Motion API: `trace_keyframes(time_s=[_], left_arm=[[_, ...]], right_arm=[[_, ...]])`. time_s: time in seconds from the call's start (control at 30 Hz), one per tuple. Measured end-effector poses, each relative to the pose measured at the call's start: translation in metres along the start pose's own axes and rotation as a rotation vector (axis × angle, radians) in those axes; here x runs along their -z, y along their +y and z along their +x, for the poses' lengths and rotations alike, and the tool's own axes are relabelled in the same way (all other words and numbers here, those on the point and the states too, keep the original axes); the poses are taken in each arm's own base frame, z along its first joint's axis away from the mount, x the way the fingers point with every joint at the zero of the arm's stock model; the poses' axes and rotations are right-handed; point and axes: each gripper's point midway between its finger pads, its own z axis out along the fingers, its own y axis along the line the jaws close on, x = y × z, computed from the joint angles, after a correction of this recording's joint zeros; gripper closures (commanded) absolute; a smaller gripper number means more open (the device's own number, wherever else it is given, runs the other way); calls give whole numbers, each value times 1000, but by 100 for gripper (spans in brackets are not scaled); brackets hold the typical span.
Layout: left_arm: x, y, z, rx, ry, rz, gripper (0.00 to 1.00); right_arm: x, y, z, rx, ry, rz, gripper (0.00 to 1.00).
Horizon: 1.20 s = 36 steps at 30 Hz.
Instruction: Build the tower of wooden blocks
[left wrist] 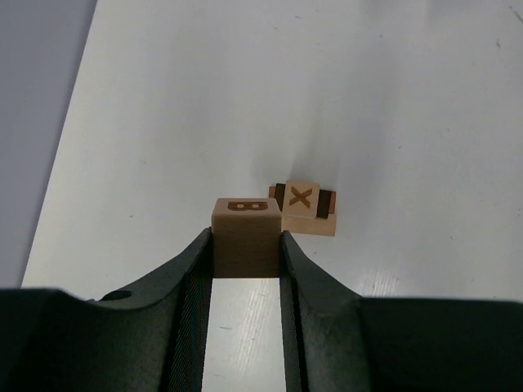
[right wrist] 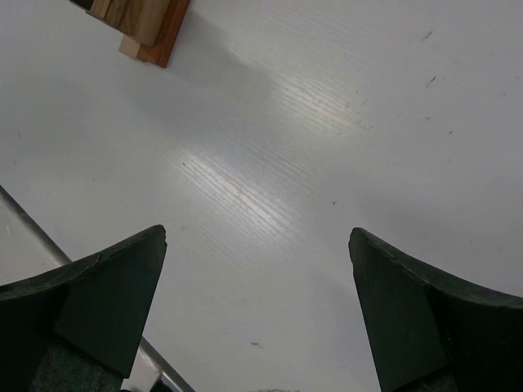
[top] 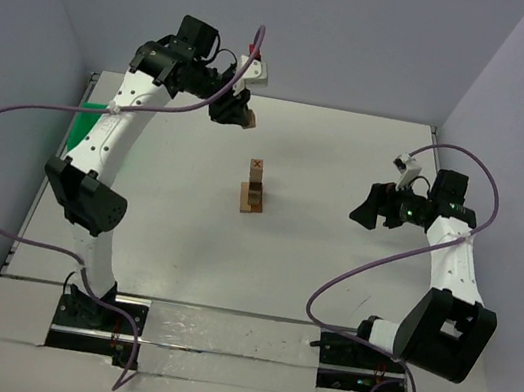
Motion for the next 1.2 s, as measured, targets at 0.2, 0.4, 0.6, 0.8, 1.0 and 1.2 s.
trace_keyframes(time_s=[0.2, 0.4, 0.6, 0.8, 1.0, 1.2], left_arm=[[-22, 6, 28, 30, 77, 54, 72], [-34, 1, 49, 53, 127, 105, 78], [-44, -10, 49, 21, 152, 134, 85], [-55, -19, 47, -3, 170, 154, 84], [-62, -24, 57, -7, 213, 159, 83], [-71, -29, 63, -7, 239, 175, 81]], right_arm=[[-5, 4, 1, 0, 11, -22, 0], [-9, 5, 4, -6, 26, -35, 0], [-13, 6, 6, -9, 38, -45, 0], [-14, 9, 6, -2, 43, -50, 0], [-15, 9, 6, -1, 44, -50, 0], [-15, 9, 6, 1, 46, -49, 0]])
